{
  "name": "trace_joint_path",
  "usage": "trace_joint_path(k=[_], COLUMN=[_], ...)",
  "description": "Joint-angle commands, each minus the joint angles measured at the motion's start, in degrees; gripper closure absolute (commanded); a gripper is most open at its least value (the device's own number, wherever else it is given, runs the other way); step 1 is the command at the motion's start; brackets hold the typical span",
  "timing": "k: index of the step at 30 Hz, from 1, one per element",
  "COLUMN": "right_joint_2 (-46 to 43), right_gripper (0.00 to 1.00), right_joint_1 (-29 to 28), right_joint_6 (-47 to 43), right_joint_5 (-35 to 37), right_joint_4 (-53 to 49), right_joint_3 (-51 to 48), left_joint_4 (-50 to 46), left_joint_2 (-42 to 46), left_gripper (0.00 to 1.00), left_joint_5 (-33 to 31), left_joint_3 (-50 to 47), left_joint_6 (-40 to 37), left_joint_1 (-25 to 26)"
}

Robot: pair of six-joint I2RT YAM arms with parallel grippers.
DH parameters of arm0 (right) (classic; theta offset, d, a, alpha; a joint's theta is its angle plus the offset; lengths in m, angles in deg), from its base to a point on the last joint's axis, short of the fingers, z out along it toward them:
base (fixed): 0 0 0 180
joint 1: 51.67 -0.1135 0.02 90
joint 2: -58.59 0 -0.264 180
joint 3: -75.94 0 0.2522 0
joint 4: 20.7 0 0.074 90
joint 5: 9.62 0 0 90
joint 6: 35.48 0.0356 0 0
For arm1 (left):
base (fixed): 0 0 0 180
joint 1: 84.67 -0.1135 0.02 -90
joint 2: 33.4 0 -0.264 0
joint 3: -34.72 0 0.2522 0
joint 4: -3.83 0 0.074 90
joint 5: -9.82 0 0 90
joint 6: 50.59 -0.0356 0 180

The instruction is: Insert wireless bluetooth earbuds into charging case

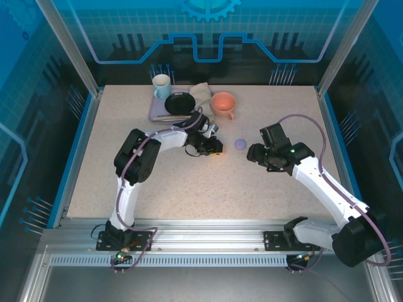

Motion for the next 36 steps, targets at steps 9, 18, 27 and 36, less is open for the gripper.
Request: trace_joint_path(k=[9, 18, 27, 36], right_joint_2=[-4.37, -5.84, -4.91, 2.61], right_gripper=[0.30, 0.00, 0.00, 0.00], right_joint_1=[2.61, 7.74, 8.65, 12.59], right_joint_6=[-1.66, -7.08, -22.86, -35.75], right_joint_5=[1.21, 3.93, 26.37, 29.68], right_joint_4=[-2.81, -4.27, 21.53, 51.33], right_joint_3=[1.55, 6.04, -6.63, -21.61], left_joint_4=[-20.51, -23.72, 2.78, 27.33], left_joint_2=[4.35, 23.88, 54.71, 64.51], left_gripper=[0.01, 0.01, 0.01, 0.01], left_joint_5=[-10.46, -16.41, -33.46, -48.43], left_joint_3=[2.76, -3.92, -26.59, -50.72], left_joint_6=[-3.16, -8.11, -21.34, -35.21], left_joint_1=[-4.50, -11.67, -11.88, -14.48])
